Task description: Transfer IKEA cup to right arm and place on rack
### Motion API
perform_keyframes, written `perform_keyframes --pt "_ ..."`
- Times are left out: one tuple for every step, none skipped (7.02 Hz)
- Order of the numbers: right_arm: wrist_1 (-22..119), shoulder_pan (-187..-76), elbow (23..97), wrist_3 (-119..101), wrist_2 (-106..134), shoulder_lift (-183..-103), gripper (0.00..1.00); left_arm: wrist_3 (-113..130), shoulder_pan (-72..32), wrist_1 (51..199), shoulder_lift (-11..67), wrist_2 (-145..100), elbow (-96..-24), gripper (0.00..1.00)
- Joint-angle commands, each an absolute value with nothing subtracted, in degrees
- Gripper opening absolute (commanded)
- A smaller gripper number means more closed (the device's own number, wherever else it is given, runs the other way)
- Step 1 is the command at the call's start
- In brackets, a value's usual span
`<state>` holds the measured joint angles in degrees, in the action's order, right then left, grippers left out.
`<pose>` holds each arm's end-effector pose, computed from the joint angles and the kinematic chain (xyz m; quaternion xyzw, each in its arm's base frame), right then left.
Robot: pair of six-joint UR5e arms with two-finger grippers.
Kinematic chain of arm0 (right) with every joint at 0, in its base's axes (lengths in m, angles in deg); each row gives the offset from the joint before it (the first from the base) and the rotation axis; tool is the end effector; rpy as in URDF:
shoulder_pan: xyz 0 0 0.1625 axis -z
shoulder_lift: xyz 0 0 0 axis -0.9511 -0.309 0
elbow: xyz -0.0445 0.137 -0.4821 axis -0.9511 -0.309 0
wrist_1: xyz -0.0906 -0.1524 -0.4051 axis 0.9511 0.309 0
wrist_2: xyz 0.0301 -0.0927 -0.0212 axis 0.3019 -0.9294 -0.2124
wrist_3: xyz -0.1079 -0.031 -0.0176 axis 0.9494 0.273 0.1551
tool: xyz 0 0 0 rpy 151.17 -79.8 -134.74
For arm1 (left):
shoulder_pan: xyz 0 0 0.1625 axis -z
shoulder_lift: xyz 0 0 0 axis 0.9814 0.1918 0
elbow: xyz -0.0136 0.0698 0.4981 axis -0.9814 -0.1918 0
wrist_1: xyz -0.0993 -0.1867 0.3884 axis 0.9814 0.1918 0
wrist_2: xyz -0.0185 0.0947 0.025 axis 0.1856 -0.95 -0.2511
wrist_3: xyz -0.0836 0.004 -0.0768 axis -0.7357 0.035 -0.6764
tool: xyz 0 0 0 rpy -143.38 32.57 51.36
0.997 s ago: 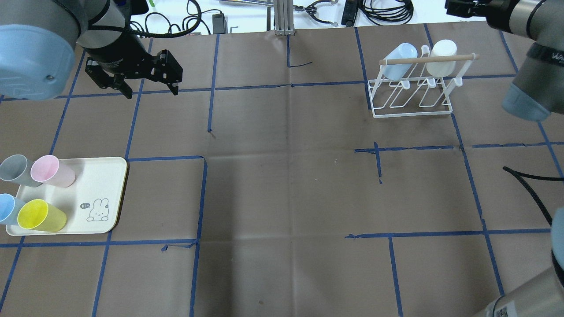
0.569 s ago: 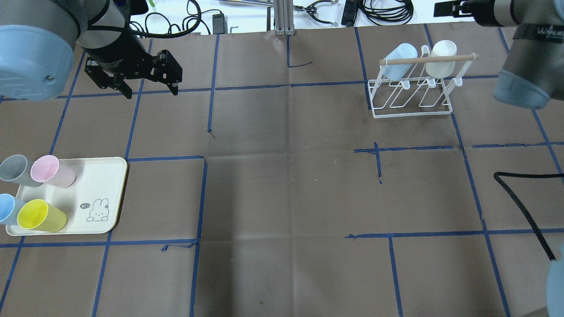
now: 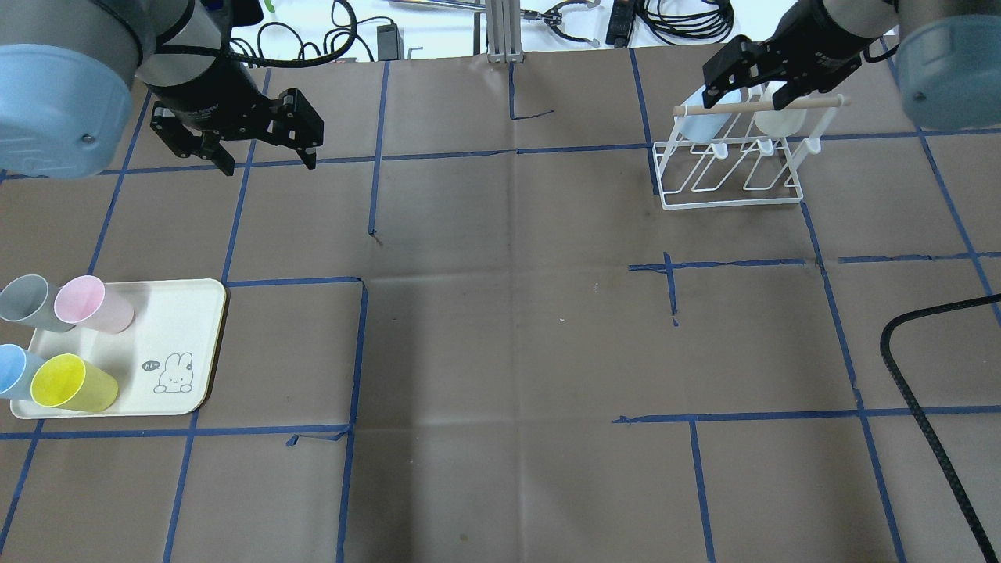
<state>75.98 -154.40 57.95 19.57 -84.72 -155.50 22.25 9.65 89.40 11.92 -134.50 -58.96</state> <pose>0.0813 -0.6122 0.4988 -0.0454 0.9898 -0.0709 0.1149 -0.1190 -0.5667 0.5325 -0.0199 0.9988 -0.0451 0.0017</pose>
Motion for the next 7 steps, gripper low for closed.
perform_keyframes --pt "68.0 -162.2 57.5 19.2 -90.9 -156.2 1.00 22.2 9.7 89.4 12.0 -134.6 -59.0 1.00" --pt "68.0 -166.0 57.6 15.5 -97.0 -156.3 1.00 22.3 9.7 89.4 12.0 -134.5 -59.0 1.00" --pt "68.1 -167.9 57.5 7.5 -97.6 -156.9 1.00 22.3 9.7 89.4 12.0 -134.5 -59.0 1.00" --pt "67.7 -168.8 57.9 3.3 -98.5 -160.3 1.00 22.3 9.7 89.4 12.0 -134.5 -59.0 1.00" --pt "67.2 -168.7 58.4 3.2 -100.0 -164.5 1.00 22.2 9.7 89.4 12.1 -134.5 -59.0 1.00" --pt "64.6 -168.7 58.5 3.2 -102.7 -167.6 1.00 22.2 9.7 89.4 12.1 -134.5 -59.1 1.00" --pt "63.1 -168.7 58.8 3.2 -102.7 -167.5 1.00 22.1 9.7 89.4 12.2 -134.5 -59.0 1.00"
